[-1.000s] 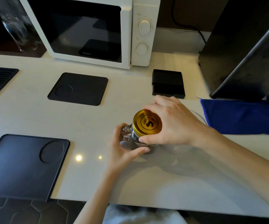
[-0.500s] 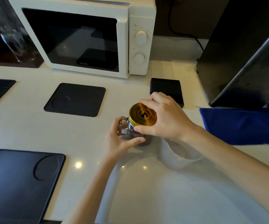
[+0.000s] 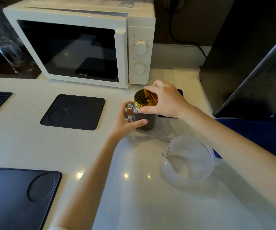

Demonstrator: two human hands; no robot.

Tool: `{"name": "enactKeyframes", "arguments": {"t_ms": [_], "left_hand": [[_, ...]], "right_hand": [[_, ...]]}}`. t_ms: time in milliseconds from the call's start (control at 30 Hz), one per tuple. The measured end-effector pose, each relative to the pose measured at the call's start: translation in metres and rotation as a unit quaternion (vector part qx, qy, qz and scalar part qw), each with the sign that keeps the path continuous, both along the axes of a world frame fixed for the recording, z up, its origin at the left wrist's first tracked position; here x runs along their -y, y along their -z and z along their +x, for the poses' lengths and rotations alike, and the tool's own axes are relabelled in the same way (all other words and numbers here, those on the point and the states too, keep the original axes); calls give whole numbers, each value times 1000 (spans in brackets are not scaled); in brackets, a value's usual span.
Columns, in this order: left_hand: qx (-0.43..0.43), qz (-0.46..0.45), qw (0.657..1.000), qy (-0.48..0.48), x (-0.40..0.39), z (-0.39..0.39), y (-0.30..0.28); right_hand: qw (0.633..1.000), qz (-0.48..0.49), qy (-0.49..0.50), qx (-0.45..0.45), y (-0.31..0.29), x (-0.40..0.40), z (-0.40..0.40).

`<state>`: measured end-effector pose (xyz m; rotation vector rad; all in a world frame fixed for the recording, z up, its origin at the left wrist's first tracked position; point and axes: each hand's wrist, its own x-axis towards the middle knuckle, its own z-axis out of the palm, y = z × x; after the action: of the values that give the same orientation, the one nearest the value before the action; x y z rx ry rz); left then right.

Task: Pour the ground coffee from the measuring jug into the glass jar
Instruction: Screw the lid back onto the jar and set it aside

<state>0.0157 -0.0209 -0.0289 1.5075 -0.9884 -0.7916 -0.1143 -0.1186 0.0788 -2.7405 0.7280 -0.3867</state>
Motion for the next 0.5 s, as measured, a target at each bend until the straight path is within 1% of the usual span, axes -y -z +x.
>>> {"name": "enactKeyframes", "arguments": {"t_ms": [133,267,333,400,467,500], "left_hand": [[-12,10,1000,4,-1,-1,2],[-21,45,998,-26,-4,-6,2],[-9,67,996,-55,-11,-14,0],[24,80,990,-110,-24,-25,0],[93,80,980,-156,-43,-39,1],[136,79,975,-157,-54,-46,3]], "right_hand": [[1000,18,-2,1,1,1,0],[995,95,-4,1,-2,0,-10],[991,131,20,28,-2,-4,-25],[981,169,49,76,-3,-12,-45],[967,207,75,130,-2,-23,-68],[956,226,91,164,-1,-30,-80]]}}
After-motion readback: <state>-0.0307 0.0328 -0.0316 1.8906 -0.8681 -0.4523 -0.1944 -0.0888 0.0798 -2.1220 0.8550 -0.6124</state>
